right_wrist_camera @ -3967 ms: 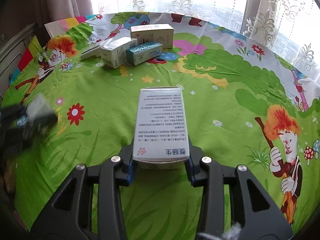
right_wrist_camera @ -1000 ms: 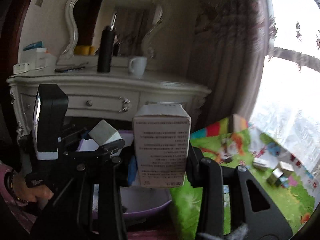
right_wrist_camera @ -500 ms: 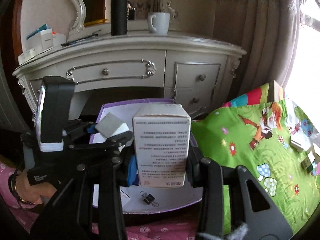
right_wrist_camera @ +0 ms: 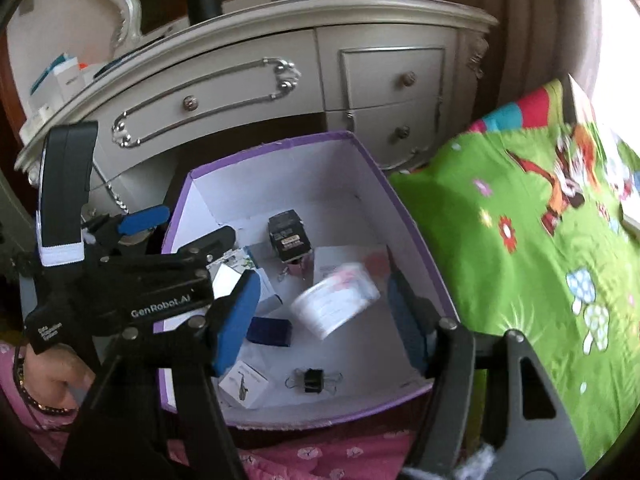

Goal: Organize rigid objects
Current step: 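Move both open tools back over the bed toward the boxes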

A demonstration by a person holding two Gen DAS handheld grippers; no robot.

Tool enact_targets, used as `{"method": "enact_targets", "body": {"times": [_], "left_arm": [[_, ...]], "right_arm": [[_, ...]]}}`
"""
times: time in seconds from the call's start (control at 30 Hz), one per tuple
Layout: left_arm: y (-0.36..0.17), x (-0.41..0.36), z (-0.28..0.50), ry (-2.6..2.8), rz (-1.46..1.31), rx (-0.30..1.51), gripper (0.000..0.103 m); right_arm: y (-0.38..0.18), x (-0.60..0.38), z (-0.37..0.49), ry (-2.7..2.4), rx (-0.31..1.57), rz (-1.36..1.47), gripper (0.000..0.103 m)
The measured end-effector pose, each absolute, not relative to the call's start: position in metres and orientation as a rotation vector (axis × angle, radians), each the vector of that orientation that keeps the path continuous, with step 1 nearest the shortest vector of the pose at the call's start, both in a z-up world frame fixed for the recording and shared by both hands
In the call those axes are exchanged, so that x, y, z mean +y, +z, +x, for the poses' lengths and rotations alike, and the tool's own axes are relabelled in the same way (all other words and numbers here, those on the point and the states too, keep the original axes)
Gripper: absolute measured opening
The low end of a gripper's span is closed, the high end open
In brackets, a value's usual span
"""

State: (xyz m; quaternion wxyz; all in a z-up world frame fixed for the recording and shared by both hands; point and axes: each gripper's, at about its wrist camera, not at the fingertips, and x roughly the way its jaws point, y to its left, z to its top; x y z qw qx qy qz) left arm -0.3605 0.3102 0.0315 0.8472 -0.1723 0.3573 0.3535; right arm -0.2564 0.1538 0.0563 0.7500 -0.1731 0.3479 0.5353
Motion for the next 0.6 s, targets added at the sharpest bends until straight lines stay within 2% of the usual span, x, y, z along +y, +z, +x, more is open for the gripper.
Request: {"method": "enact_targets", "body": {"times": [0.13,0.33,0.4,0.6], "left_arm": [[0.029,0.301,-0.353,0.718,-0.372,0.776,0.09],[0.033,0.278,-0.322,0.585,-0.439,0.797,0.09],[0.035,0.258,-0.297,0.491,-0.424,0.824,0.091],[0.035,0.17,-0.2,0.131,-0.36,0.885,0.091]], "right_arm": [[0.058,0.13,-0.237,1.108,0.771,-0.319,0.072],[0.062,0.057,-0.175,0.89,0.796,-0.174,0.081],[0.06,0.022,-0.147,0.774,0.799,-0.116,0.084],[0.045,-0.089,-0.073,0.436,0.838,-0.005,0.084]]}}
